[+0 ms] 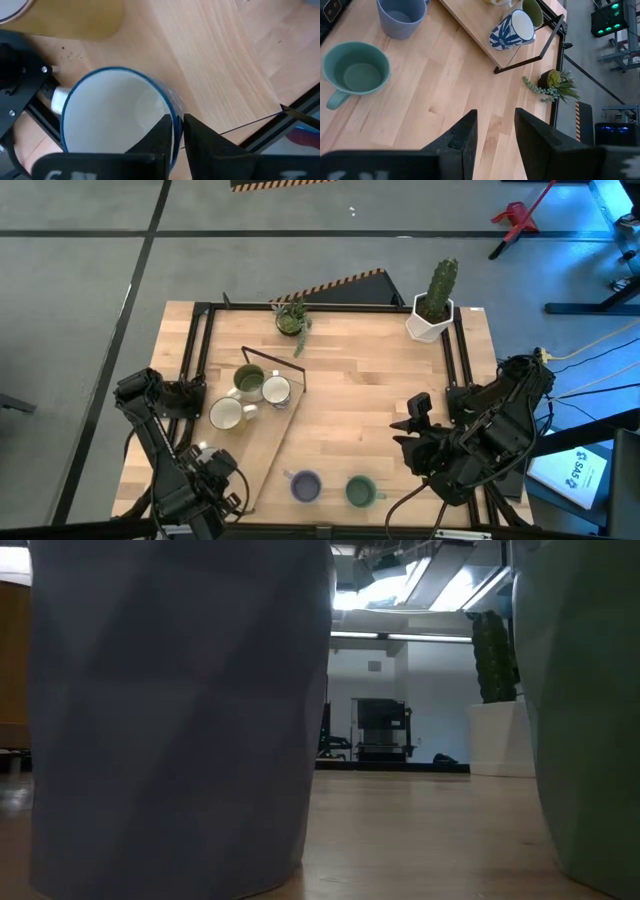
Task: Place coffee mugs
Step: Put the blue patterned mug on the shelf, then put the purple mug on the shelf
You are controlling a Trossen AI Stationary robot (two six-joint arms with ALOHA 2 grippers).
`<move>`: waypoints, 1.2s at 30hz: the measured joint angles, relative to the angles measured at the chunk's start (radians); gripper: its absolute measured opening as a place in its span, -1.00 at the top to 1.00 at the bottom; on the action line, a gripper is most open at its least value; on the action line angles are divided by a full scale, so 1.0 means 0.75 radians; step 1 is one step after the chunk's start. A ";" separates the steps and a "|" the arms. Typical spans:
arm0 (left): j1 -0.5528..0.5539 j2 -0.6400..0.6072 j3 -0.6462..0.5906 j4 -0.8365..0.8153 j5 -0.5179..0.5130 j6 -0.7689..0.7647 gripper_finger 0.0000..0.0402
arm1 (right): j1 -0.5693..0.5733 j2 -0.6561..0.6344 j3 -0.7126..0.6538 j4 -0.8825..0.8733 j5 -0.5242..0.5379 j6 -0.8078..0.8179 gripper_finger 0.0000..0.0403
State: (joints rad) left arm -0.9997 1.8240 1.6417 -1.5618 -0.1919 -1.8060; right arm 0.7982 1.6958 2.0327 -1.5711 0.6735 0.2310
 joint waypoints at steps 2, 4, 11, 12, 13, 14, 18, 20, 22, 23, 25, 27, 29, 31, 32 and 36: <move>0.000 0.000 0.000 0.000 -0.001 0.001 0.77 | 0.000 0.000 0.000 0.000 -0.001 0.000 0.43; 0.000 0.000 0.000 -0.001 -0.001 0.002 0.76 | 0.000 0.000 0.000 0.000 -0.003 -0.001 0.43; 0.000 -0.005 0.005 -0.013 -0.044 0.008 0.75 | 0.000 0.000 0.000 0.000 -0.004 -0.001 0.43; 0.000 -0.008 0.011 -0.013 -0.051 0.009 0.75 | 0.000 0.000 0.000 0.000 -0.004 -0.001 0.43; 0.000 -0.016 0.014 -0.013 -0.055 0.013 0.75 | 0.000 0.000 0.000 0.000 -0.004 -0.001 0.43; 0.000 -0.025 0.014 -0.012 -0.057 0.022 0.75 | 0.000 0.000 0.000 0.000 -0.004 -0.001 0.43; 0.000 -0.060 0.015 -0.014 -0.061 0.048 0.75 | 0.000 0.000 0.000 0.000 -0.006 -0.001 0.43; 0.000 -0.080 0.015 -0.014 -0.070 0.047 0.75 | 0.000 0.000 0.000 0.000 -0.017 -0.001 0.43; 0.000 -0.098 0.015 -0.012 -0.071 0.046 0.75 | 0.000 0.000 0.000 0.002 -0.024 -0.001 0.43; 0.000 -0.107 0.016 -0.006 -0.071 0.047 0.75 | 0.000 0.000 0.000 0.010 -0.025 -0.001 0.43; 0.000 -0.130 0.016 0.019 -0.076 0.047 0.74 | 0.000 0.000 0.000 0.045 -0.025 -0.001 0.43; 0.000 -0.154 0.029 0.038 -0.085 0.046 0.74 | 0.000 0.000 0.000 0.091 -0.025 -0.005 0.43; 0.000 -0.170 0.055 0.052 -0.103 0.047 0.74 | 0.000 0.000 0.000 0.136 -0.023 -0.031 0.43; 0.001 -0.188 0.087 0.076 -0.118 0.052 0.74 | 0.000 0.000 0.000 0.179 -0.011 -0.049 0.43; 0.001 -0.198 0.106 0.091 -0.124 0.072 0.74 | -0.004 0.000 0.000 0.191 -0.009 -0.066 0.43; 0.001 -0.219 0.211 0.153 -0.210 0.163 0.74 | -0.020 0.000 0.000 0.211 -0.024 -0.080 0.42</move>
State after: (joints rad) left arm -0.9993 1.6600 1.8000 -1.4472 -0.3493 -1.6837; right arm 0.7830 1.6958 2.0327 -1.4126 0.6553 0.1707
